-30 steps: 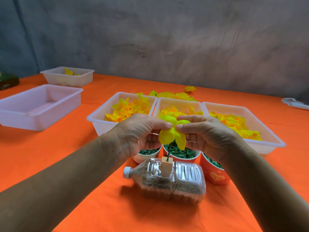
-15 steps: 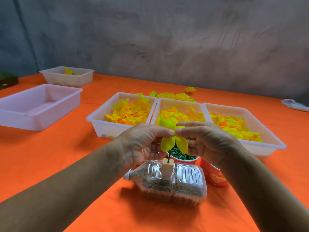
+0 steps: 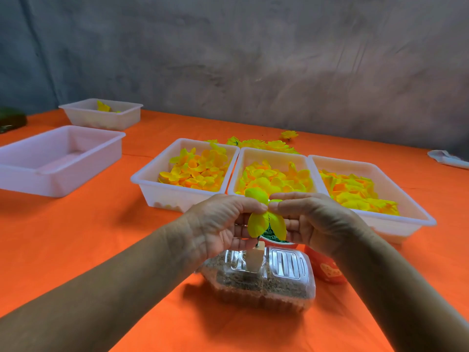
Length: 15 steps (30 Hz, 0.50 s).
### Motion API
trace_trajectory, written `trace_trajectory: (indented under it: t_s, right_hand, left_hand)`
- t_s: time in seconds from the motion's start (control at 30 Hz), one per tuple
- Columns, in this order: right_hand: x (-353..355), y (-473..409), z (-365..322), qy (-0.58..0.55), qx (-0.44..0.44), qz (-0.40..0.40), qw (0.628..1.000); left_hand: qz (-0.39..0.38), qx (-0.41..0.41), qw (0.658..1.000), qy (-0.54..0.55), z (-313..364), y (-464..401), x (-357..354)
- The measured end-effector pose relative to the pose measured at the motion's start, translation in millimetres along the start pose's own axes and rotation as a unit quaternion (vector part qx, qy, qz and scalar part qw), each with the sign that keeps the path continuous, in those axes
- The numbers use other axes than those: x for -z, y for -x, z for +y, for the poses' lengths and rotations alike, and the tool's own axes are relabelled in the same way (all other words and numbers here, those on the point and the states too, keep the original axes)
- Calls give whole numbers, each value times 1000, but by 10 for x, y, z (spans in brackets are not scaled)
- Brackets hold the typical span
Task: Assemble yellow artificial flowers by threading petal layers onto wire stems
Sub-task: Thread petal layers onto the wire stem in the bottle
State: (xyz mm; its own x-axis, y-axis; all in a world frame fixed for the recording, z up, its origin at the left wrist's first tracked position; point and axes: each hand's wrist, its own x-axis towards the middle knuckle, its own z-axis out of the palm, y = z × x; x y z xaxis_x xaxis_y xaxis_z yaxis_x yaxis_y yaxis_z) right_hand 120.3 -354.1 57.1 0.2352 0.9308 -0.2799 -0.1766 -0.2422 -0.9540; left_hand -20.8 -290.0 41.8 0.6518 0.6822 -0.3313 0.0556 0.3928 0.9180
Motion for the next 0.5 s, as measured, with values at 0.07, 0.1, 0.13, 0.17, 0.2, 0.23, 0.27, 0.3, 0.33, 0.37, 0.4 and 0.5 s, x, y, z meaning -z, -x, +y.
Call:
trace_trajectory:
  t_s: [0.07,0.1,0.13,0.17,0.2,0.23,0.27,0.3,0.33,0.37,0.4,0.5]
  right_hand:
    - [-8,0,16,-3,-4,1,1000]
    - [-11,-1,19,-6,-5,2,1000]
    - [-14,1,17,-12,-4,3,1000]
    - [-13,2,9,-21,-2,5,1000]
    - [-7,6,-6,-32,1,8,999]
    - [7,8,-27,-42,5,11,999]
    - [23,11,-51,-50,11,14,999]
    - [43,13,-75,-58,17,16,998]
    - [59,13,-98,-64,22,18,998]
    - [73,14,-117,-69,27,18,997]
    - [77,17,-134,-72,31,18,997]
    - [55,15,-159,-70,41,14,997]
  left_hand:
    - [1,-4,1000,0,-11,2,2]
    - [2,-7,1000,1,-13,4,3]
    - [4,-11,1000,3,-13,8,4]
    - [6,-17,1000,6,-11,10,8]
    - [10,-22,1000,9,-5,8,16]
    - [16,-25,999,13,3,9,27]
    - [21,-27,999,19,11,12,38]
    - [25,-30,999,25,16,16,50]
    - [27,-37,999,27,17,21,58]
    - [27,-47,998,24,13,27,61]
    - [26,-57,998,20,6,30,57]
    - [22,-65,997,23,-12,26,38]
